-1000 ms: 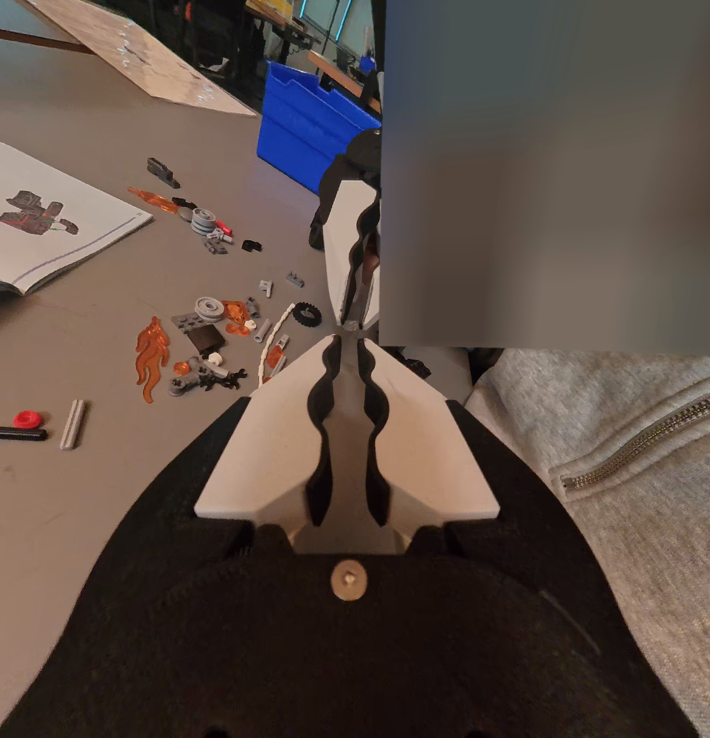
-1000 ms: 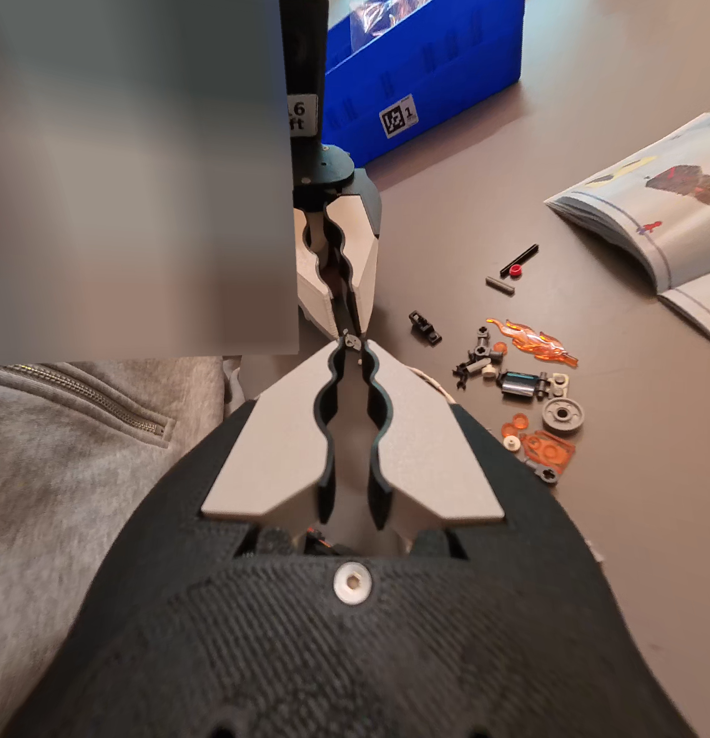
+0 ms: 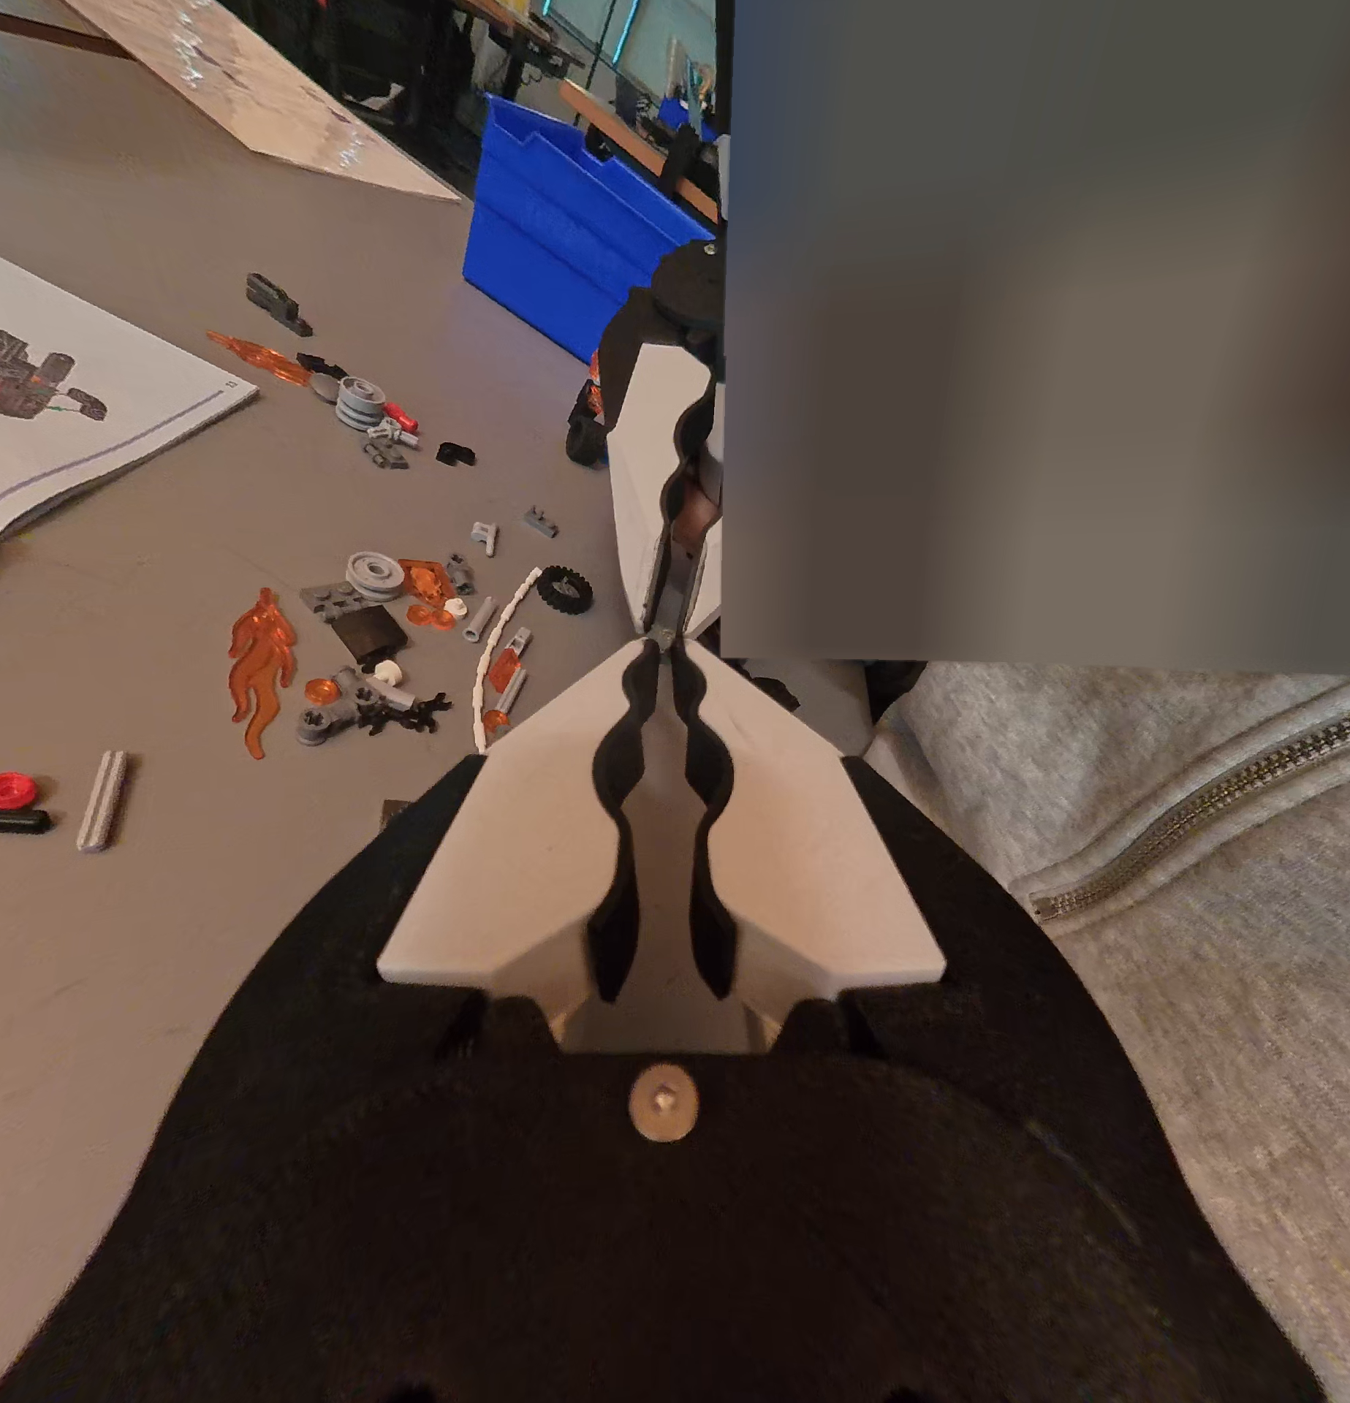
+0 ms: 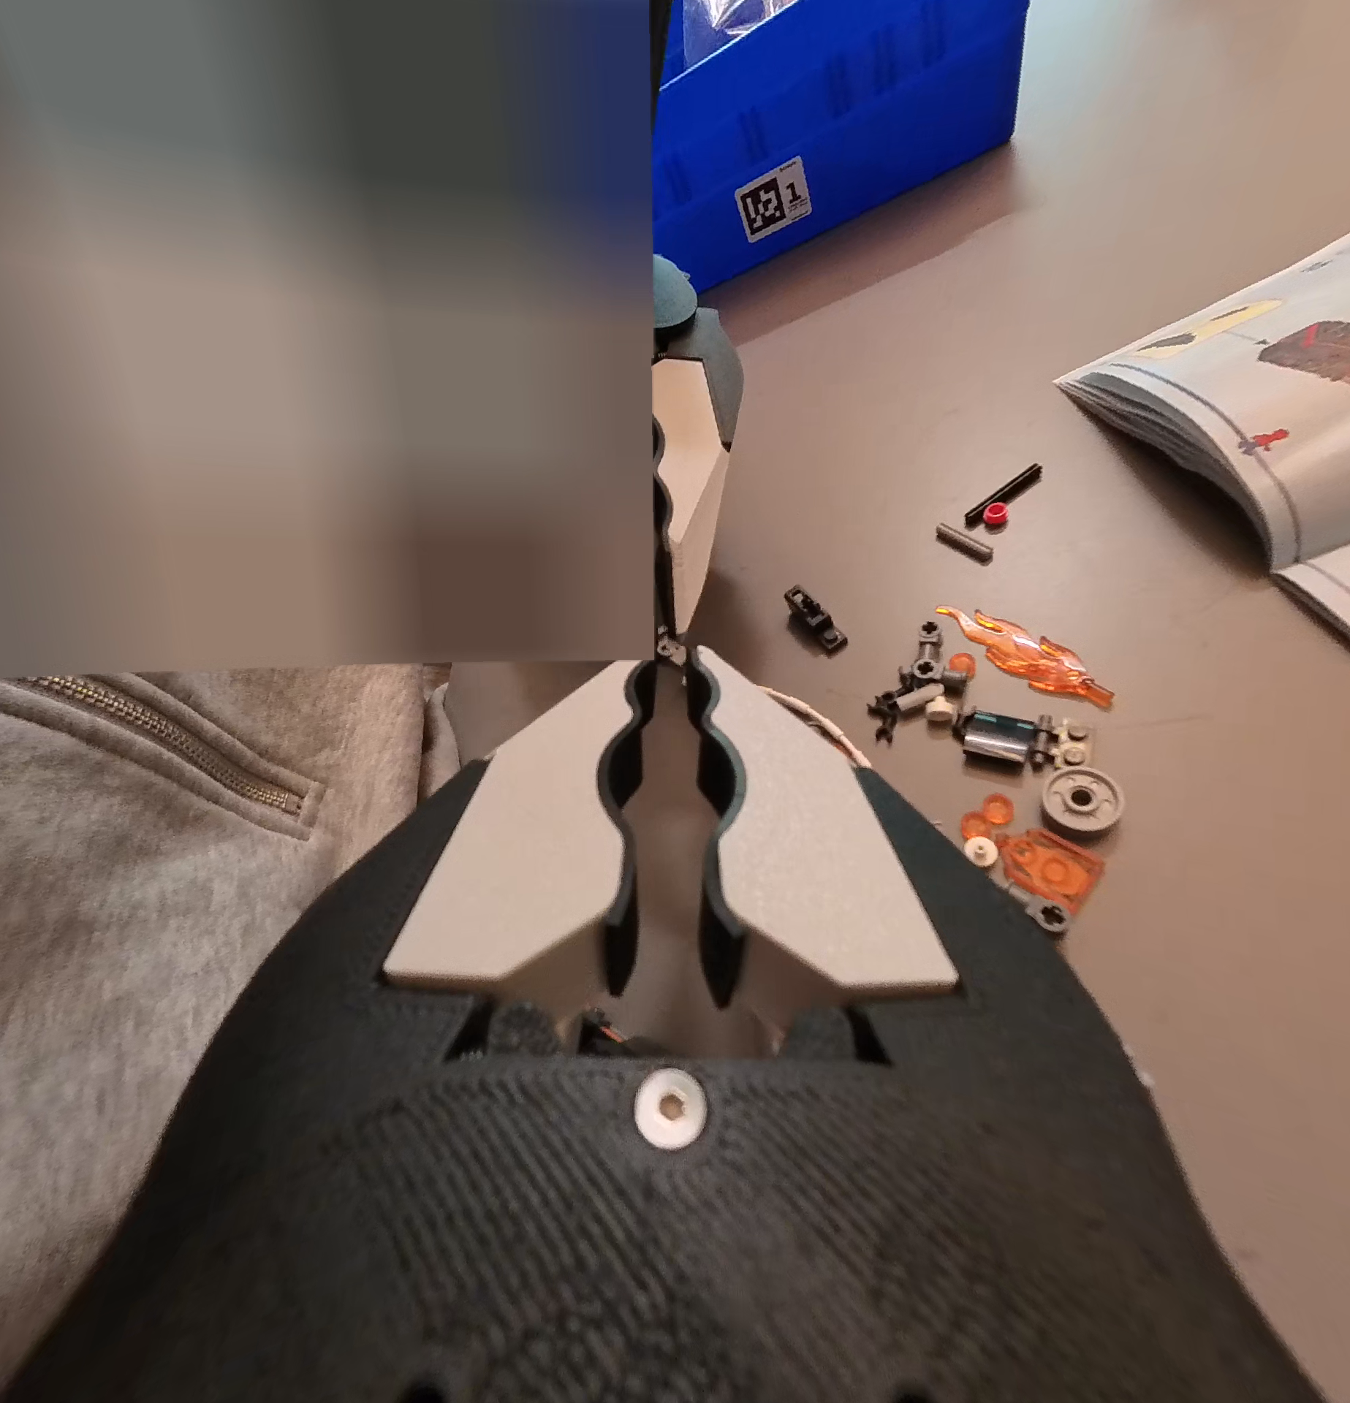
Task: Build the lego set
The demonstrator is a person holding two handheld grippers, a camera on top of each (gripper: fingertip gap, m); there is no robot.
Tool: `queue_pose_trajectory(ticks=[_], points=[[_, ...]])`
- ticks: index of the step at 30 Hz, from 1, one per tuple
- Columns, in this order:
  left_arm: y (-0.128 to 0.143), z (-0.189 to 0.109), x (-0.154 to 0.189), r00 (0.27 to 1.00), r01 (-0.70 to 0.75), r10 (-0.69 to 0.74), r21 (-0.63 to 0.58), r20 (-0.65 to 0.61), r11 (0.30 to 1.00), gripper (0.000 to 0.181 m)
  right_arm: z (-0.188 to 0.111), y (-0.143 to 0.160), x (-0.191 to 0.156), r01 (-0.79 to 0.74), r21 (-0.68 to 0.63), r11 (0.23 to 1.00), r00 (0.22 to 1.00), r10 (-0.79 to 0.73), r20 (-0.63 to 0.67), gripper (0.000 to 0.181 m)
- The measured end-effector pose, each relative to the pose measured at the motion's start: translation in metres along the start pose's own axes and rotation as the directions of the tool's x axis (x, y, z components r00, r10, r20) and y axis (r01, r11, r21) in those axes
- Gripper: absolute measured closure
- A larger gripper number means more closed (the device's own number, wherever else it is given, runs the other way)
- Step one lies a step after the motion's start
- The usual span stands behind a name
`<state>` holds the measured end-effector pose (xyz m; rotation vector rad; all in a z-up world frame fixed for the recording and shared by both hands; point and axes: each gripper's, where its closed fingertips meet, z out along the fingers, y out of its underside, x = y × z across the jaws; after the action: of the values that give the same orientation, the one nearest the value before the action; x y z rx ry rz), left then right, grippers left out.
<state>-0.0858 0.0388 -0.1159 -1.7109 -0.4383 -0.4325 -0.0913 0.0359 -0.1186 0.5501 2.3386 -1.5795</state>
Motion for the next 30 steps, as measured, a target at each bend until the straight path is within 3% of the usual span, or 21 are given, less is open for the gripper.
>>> queue_pose_trajectory(ticks=[8, 12, 14, 17, 20, 23, 30], points=[[0.002, 0.000, 0.000, 1.000, 0.015, -0.016, -0.009, -0.013, 1.000, 0.180, 0.002, 0.000, 0.000, 0.006, 0.002, 1.000, 1.000, -0.006, 0.008, 0.176], [0.001, -0.001, -0.002, 0.999, 0.048, -0.048, -0.004, -0.018, 0.999, 0.180, 0.000, -0.003, -0.003, 0.062, 0.027, 0.998, 0.998, -0.062, 0.019, 0.157], [0.002, -0.001, -0.003, 0.996, 0.083, -0.083, -0.002, -0.030, 0.997, 0.180, -0.002, -0.003, -0.005, 0.168, 0.031, 0.985, 0.986, -0.168, -0.002, 0.148], [0.005, 0.000, -0.003, 0.985, 0.159, -0.159, -0.018, -0.065, 0.987, 0.180, -0.002, 0.001, -0.003, 0.406, -0.012, 0.914, 0.907, -0.405, -0.117, 0.151], [0.009, 0.000, -0.003, 0.966, 0.235, -0.238, -0.040, -0.100, 0.971, 0.180, 0.000, 0.004, 0.000, 0.632, -0.092, 0.769, 0.733, -0.633, -0.249, 0.162], [0.009, -0.001, -0.004, 0.950, 0.285, -0.287, -0.037, -0.123, 0.958, 0.180, 0.003, 0.008, -0.001, 0.764, -0.163, 0.625, 0.565, -0.769, -0.299, 0.176], [0.010, 0.000, -0.001, 0.935, 0.316, -0.320, -0.049, -0.153, 0.947, 0.181, 0.006, 0.011, -0.005, 0.786, -0.177, 0.593, 0.537, -0.795, -0.282, 0.177]])
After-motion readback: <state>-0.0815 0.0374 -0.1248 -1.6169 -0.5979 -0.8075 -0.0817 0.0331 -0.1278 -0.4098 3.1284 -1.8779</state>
